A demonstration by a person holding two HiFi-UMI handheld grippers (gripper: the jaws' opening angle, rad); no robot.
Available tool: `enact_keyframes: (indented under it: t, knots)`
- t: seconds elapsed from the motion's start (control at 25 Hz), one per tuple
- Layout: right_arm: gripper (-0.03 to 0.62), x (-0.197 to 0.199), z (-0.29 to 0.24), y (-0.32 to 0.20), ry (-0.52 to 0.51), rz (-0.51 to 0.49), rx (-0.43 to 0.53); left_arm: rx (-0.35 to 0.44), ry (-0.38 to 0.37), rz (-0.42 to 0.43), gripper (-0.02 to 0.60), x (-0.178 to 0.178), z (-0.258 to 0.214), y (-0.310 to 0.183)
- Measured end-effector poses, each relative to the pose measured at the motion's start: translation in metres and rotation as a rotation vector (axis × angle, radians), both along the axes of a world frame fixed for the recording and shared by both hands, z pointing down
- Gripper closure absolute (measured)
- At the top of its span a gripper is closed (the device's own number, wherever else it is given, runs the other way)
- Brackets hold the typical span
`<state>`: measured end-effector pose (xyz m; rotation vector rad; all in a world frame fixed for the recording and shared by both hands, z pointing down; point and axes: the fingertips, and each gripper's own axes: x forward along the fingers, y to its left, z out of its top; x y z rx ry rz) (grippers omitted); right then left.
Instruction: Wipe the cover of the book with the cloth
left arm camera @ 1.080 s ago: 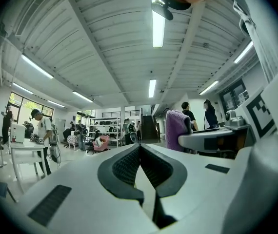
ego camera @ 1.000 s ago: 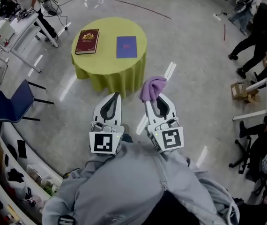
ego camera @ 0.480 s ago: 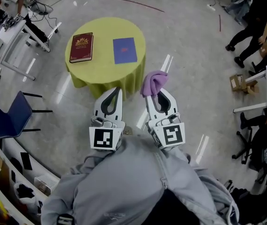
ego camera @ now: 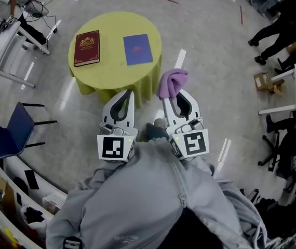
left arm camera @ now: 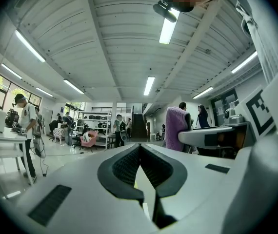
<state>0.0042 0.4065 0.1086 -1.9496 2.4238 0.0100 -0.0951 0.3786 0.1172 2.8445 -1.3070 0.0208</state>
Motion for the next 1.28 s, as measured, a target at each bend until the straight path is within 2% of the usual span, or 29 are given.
enact_keyframes:
  t: [0.44,0.56,0.92,1.28]
  knots:
    - [0.505,-0.006,0.003,-0.046,0.034,-0.056,0.021,0.016,0.040,-0.007,0.565,-0.002,0.008,-0.042]
    - [0.505,0.000,-0.002,-0.073,0.032,-0.063,0.035,0.016,0.038,-0.012,0.564,0.005,0.007,-0.065]
    - [0.505,0.035,0.015,-0.171,0.050,-0.122,-0.030,-0.020,0.051,-0.059,0.563,0.038,0.017,-0.154]
    - [0.505,0.067,0.025,-0.262,0.029,-0.246,-0.075,-0.053,0.029,-0.143,0.565,0.075,0.021,-0.235]
